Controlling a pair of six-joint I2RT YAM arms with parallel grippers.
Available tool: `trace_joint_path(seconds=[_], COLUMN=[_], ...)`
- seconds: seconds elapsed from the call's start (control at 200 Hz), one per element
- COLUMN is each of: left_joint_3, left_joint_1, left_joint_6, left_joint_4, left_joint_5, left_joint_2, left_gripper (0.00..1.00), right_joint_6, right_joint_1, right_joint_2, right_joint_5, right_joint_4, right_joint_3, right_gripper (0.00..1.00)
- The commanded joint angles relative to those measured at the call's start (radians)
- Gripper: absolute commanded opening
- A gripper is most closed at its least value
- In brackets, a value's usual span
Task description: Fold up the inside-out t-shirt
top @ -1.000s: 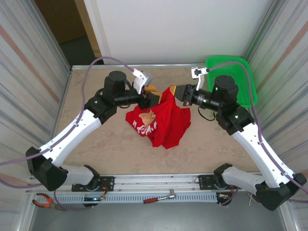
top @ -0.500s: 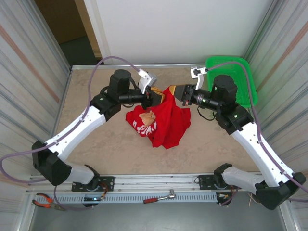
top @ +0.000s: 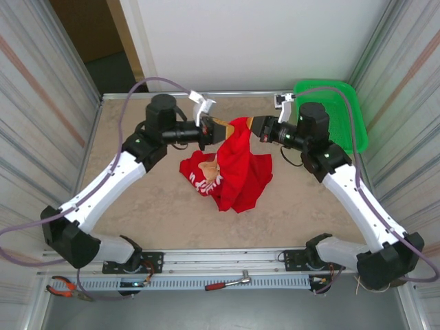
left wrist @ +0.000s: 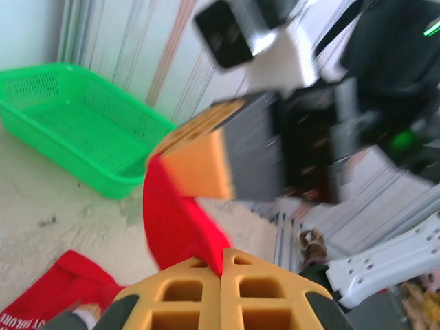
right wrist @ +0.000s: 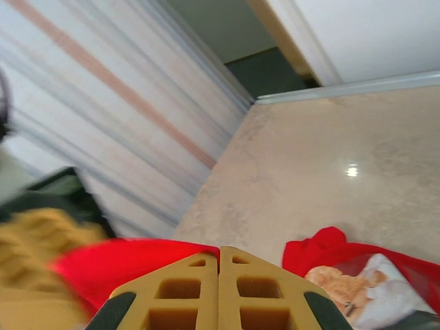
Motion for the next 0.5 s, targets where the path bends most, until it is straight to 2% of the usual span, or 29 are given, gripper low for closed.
trace_joint_path(seconds=[0.0,0.035,0.08,0.2,0.346,0.391,0.436,0.496], left_joint_3=[0.035,0.044,0.051,0.056,0.036,0.024,0.013,0.001], left_joint_1=[0.043,0.049,0.053,0.055,0.058,0.059,0.060,0.060], left_joint_6=[-0.214,-0.231,-0.250,-0.266,-0.247,-0.237,-0.228,-0.220], left_joint_4=[0.190,0.187,0.184,0.173,0.178,0.180,0.179,0.178], left_joint_5=[0.079,0.074,0.062,0.031,0.043,0.048,0.053,0.055], left_joint_2=[-0.056,-0.056,-0.056,-0.058,-0.068,-0.074,-0.080,-0.088], left_gripper=[0.00,0.00,0.00,0.00,0.00,0.00,0.00,0.00], right_joint_6=[0.000,0.002,0.002,0.007,-0.012,-0.020,-0.026,-0.031], right_joint_1=[-0.029,-0.029,-0.023,0.009,0.110,0.137,0.153,0.166], right_joint_2=[0.029,0.023,0.003,-0.083,-0.170,-0.169,-0.168,-0.152], right_joint_5=[0.028,0.032,0.044,0.125,0.246,0.266,0.274,0.278], right_joint_4=[-0.005,-0.019,-0.038,-0.100,-0.152,-0.163,-0.171,-0.176], right_joint_3=[0.051,0.061,0.065,0.050,0.039,0.039,0.040,0.039], right_gripper=[0.24,0.34,0.39,0.40,0.41,0.48,0.60,0.65])
